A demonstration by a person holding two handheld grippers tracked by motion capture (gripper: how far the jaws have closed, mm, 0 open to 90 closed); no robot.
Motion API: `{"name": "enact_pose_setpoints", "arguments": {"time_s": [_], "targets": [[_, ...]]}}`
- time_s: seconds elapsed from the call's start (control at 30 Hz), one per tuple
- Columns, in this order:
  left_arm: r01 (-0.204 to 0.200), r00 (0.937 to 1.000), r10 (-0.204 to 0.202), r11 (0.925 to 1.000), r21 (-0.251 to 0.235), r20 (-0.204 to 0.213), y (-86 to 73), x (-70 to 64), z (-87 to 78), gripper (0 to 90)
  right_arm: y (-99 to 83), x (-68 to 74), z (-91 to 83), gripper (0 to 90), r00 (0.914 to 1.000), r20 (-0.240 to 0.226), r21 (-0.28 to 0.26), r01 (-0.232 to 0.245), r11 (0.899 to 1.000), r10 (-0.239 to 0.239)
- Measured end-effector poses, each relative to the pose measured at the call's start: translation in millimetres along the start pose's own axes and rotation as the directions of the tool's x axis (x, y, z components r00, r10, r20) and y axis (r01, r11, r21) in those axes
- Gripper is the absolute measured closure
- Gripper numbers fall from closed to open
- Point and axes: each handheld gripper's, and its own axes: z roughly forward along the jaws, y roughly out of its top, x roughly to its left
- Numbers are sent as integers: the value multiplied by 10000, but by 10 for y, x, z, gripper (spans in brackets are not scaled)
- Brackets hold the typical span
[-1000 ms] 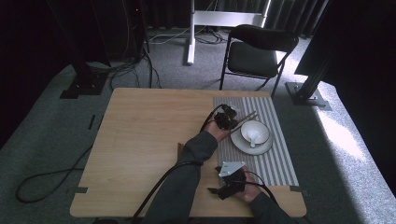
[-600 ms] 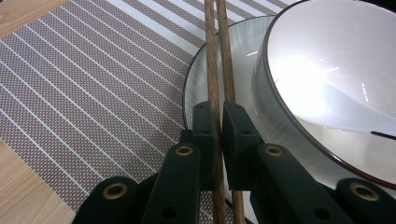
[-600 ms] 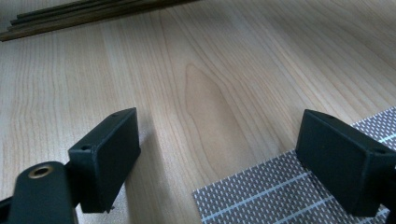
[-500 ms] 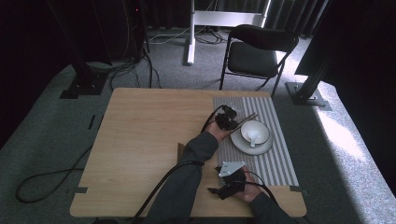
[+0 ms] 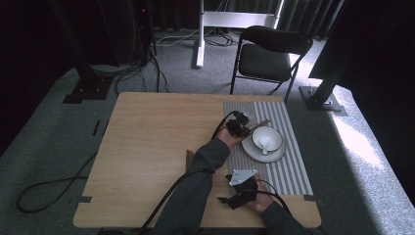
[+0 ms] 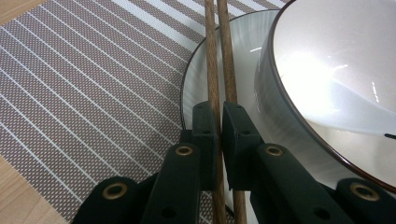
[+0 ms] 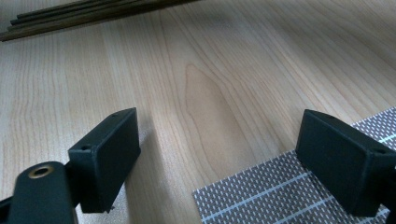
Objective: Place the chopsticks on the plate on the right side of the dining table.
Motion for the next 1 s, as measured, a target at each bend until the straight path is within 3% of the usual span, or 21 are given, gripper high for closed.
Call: {"name": "enact_pose_setpoints", "arguments": {"time_s": [1.0], "targets": [[147, 9995, -145, 9999, -73, 275, 24, 8, 14, 824, 1, 0, 1, 126, 10000, -15, 4, 27, 10000, -27]]}}
